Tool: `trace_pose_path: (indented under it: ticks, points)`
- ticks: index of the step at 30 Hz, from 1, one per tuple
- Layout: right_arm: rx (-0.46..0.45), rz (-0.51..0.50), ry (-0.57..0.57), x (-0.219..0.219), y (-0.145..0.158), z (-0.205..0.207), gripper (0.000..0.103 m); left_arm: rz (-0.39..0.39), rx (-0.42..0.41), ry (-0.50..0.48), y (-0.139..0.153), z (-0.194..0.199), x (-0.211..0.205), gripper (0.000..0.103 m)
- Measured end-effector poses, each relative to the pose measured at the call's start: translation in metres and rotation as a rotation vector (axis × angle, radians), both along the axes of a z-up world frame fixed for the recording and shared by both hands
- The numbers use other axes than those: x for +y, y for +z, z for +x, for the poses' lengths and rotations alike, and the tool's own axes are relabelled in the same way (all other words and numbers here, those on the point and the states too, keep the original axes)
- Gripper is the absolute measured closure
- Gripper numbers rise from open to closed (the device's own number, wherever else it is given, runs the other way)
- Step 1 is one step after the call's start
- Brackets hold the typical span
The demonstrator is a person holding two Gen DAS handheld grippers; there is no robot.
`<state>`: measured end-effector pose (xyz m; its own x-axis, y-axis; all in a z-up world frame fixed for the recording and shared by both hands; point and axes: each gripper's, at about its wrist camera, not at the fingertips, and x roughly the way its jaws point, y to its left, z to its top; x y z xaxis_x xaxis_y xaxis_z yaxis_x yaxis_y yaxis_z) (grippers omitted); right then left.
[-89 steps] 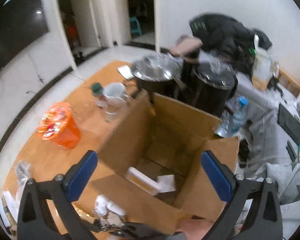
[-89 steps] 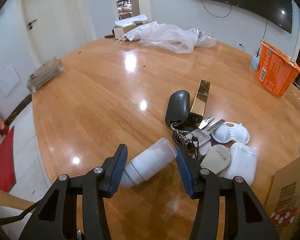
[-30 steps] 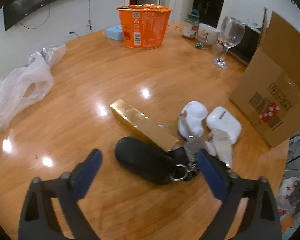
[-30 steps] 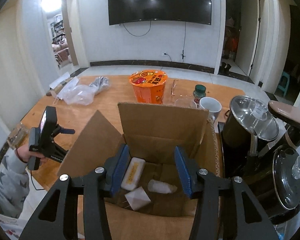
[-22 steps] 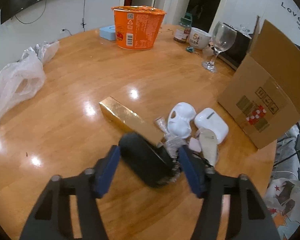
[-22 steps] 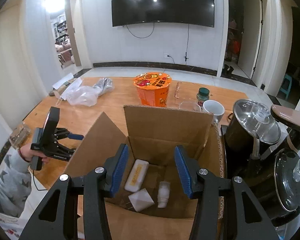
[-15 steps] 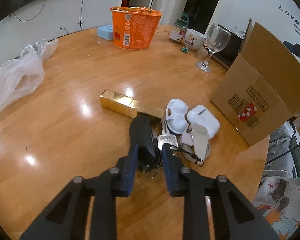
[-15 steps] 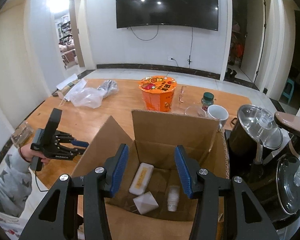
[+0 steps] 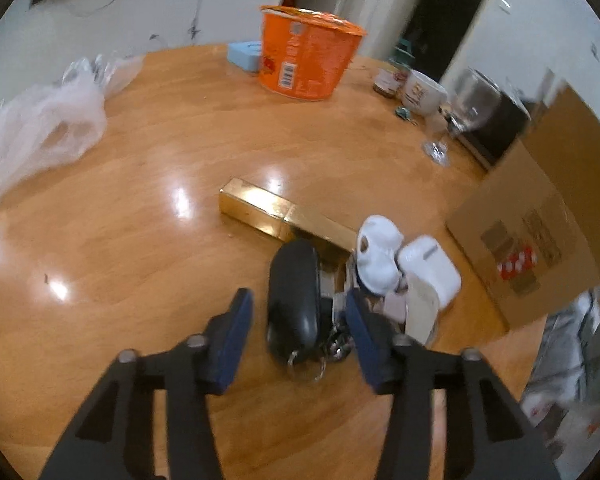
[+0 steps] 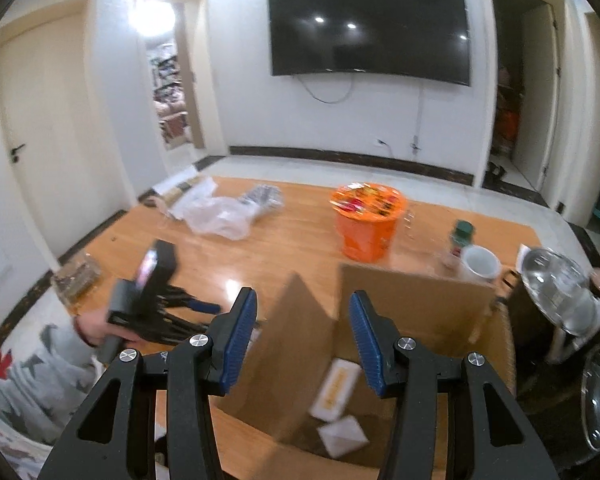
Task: Organize rigid objects
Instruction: 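Grasp the black key fob with keys using the left gripper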
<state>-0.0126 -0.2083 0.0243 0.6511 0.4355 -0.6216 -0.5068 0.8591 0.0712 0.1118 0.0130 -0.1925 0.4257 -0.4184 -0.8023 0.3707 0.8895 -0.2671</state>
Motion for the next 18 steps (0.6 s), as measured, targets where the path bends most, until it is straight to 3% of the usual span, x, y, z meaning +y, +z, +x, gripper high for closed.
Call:
trace_pose_path:
  ticks: [1, 4, 8, 18]
  points:
    - [-0.005, 0.004, 0.016, 0.006, 0.000, -0.001, 0.059, -0.011, 0.012, 0.011, -0.001, 0.002, 0.002, 0.082]
    - [-0.008, 0.014, 0.062, 0.023, 0.001, -0.003, 0.059, -0.021, 0.015, 0.010, 0.000, -0.001, 0.004, 0.084]
    - [-0.002, 0.006, 0.107, 0.043, -0.001, -0.005, 0.059, -0.050, 0.007, 0.029, 0.006, -0.008, 0.015, 0.093]
    - [0.042, 0.014, 0.221, 0.090, -0.020, -0.019, 0.059, -0.060, 0.019, 0.045, 0.015, -0.021, 0.041, 0.094]
